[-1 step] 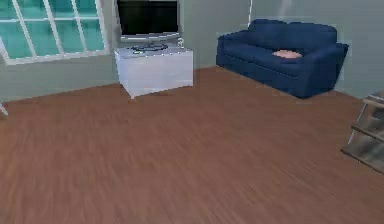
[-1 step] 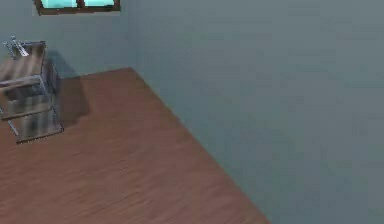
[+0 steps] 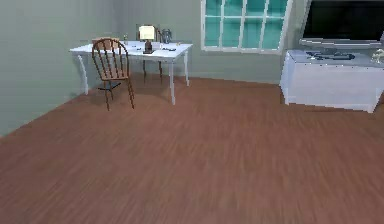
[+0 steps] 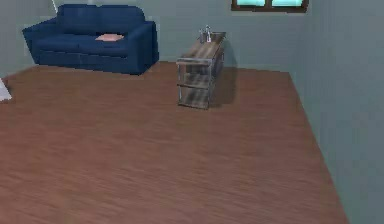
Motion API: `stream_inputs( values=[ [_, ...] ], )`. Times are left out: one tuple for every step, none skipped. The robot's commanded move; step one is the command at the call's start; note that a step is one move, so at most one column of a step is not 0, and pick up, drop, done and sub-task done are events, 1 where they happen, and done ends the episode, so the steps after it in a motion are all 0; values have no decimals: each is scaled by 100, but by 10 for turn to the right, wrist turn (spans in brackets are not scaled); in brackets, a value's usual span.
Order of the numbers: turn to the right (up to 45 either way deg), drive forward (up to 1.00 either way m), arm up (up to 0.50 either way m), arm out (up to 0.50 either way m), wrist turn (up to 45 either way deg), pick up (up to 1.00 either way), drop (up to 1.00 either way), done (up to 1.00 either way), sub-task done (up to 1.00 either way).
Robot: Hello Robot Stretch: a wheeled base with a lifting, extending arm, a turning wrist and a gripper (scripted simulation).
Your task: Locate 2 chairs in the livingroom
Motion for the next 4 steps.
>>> stream_inputs(
  values=[
    [-30, 0, 0, 0, 0, 0, 0, 0, 0],
    [0, 100, 0, 0, 0, 0, 0, 0, 0],
    [0, 100, 0, 0, 0, 0, 0, 0, 0],
    [-120, 0, 0, 0, 0, 0, 0, 0, 0]
  ],
)
